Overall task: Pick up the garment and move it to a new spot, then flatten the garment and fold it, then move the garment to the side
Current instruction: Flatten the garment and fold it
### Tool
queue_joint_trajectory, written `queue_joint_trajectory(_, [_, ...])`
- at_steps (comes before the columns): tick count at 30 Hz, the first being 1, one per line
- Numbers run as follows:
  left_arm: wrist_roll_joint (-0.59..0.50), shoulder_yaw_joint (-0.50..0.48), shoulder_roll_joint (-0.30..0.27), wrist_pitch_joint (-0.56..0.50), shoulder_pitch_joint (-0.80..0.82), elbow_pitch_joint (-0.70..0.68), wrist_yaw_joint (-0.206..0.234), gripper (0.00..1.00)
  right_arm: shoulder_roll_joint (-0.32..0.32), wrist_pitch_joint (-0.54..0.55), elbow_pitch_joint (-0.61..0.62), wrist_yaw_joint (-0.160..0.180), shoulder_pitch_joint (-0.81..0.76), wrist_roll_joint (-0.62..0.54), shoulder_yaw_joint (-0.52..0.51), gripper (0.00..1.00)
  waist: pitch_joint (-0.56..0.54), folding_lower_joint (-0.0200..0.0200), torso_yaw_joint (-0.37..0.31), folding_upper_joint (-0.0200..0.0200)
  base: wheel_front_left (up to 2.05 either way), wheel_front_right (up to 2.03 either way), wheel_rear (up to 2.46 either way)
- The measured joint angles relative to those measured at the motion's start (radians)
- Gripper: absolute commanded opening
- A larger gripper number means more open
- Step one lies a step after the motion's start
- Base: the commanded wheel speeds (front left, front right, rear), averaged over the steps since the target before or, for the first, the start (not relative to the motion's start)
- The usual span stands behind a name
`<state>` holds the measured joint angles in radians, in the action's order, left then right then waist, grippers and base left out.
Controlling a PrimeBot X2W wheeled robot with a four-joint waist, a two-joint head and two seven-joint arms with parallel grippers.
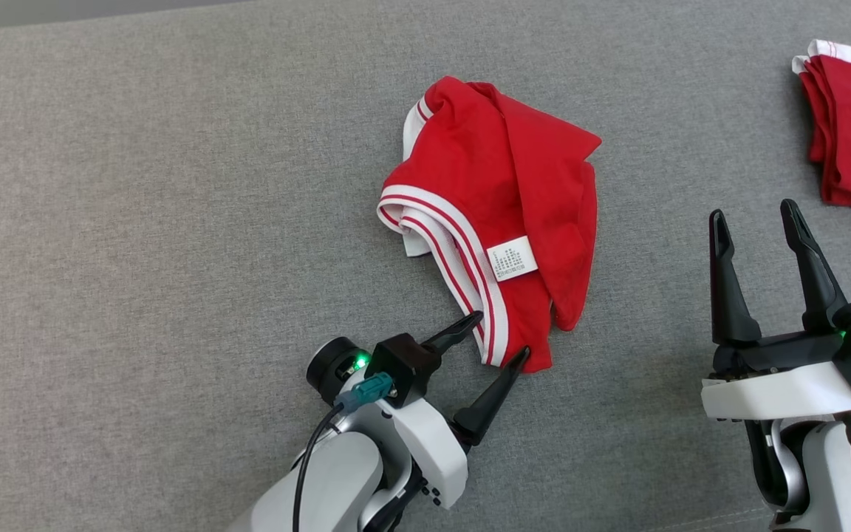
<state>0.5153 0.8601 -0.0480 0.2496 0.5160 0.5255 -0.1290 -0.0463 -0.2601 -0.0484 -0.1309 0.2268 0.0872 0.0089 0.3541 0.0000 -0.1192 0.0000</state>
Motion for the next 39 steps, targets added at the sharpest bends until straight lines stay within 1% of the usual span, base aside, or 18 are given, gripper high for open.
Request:
queue_joint_trajectory(3, [0.014,0.026,-0.001,-0.011,0.015,0.028,-0.001,1.0,0.0,0.0,-0.003,0.0,0.0,0.0,0.001,1.0,0.001,0.0,-0.002,0.0,0.0,0.0,0.0])
queue_joint_trajectory(4, [0.025,0.033,0.0,-0.011,0.019,0.031,-0.001,0.53,0.0,0.0,-0.004,0.0,0.0,0.0,0.001,1.0,0.001,0.0,-0.002,0.0001,0.0,0.0,0.0])
queue_joint_trajectory(5, [0.035,0.043,-0.001,-0.011,0.024,0.032,-0.001,0.21,0.0,0.0,-0.005,0.0,0.001,0.0,0.001,1.0,0.0,0.0001,-0.003,0.0,0.0,0.0,0.0])
queue_joint_trajectory(6, [0.043,0.052,0.0,-0.01,0.028,0.032,-0.001,0.0,0.0,0.0,-0.006,0.0,0.002,0.0,0.001,1.0,-0.001,0.0,-0.002,0.0,0.0,0.0,0.0])
queue_joint_trajectory(11, [0.081,0.079,-0.001,0.002,0.043,0.028,-0.001,0.0,0.0,0.0,-0.01,0.0,0.003,-0.001,-0.002,1.0,-0.012,0.0,0.005,0.0,0.0,0.0,0.0])
queue_joint_trajectory(13, [0.086,0.076,-0.001,0.008,0.045,0.025,-0.001,0.0,0.0,0.0,-0.016,0.0,0.003,-0.003,-0.003,1.0,-0.019,0.0001,0.01,0.0,0.0,0.0,0.0])
queue_joint_trajectory(15, [0.085,0.054,-0.005,0.01,0.045,0.024,0.0,0.0,0.0,0.0,-0.018,0.0,-0.001,-0.005,-0.002,1.0,-0.029,0.0,0.016,0.0,0.0,0.0,0.0])
queue_joint_trajectory(19, [0.052,-0.046,-0.016,0.012,0.045,-0.03,0.038,0.0,0.0,0.0,-0.024,0.0,-0.008,-0.008,-0.001,1.0,-0.053,0.0001,0.031,0.0001,0.0,0.0,0.0])
queue_joint_trajectory(23, [-0.001,-0.152,-0.042,0.012,0.021,-0.099,0.07,0.0,0.0,0.0,-0.03,0.0,-0.013,-0.009,0.001,1.0,-0.081,0.0,0.048,0.0,0.0,0.0,0.0])
queue_joint_trajectory(29, [-0.096,-0.337,-0.065,0.012,-0.016,-0.248,0.109,0.0,0.0,0.0,-0.036,0.0,-0.031,-0.009,0.004,1.0,-0.124,0.0,0.073,0.0001,0.0,0.0,0.0])
queue_joint_trajectory(32, [-0.148,-0.431,-0.06,0.012,-0.035,-0.345,0.112,0.0,0.0,0.0,-0.038,0.0,-0.033,-0.009,0.007,1.0,-0.14,0.0,0.084,0.0,0.0,0.0,0.0])
queue_joint_trajectory(33, [-0.181,-0.478,-0.053,0.012,-0.048,-0.403,0.104,0.0,0.0,0.0,-0.042,0.0,-0.034,-0.009,0.01,1.0,-0.149,0.0,0.088,0.0,0.0,0.0,0.0])
queue_joint_trajectory(34, [-0.193,-0.5,-0.046,0.012,-0.054,-0.429,0.095,0.0,0.0,0.0,-0.044,0.0,-0.034,-0.009,0.013,1.0,-0.153,0.0,0.089,0.0,0.0,0.0,0.0])
queue_joint_trajectory(38, [-0.237,-0.55,-0.023,0.012,-0.068,-0.507,0.065,0.0,0.0,0.0,-0.049,0.0,-0.034,-0.007,0.022,1.0,-0.163,0.0,0.085,0.0,0.0,0.0,0.0])
queue_joint_trajectory(39, [-0.237,-0.55,-0.023,0.012,-0.068,-0.507,0.065,0.0,0.0,0.0,-0.049,0.0,-0.034,-0.007,0.022,1.0,-0.163,0.0,0.085,0.0,0.0,0.0,0.0])
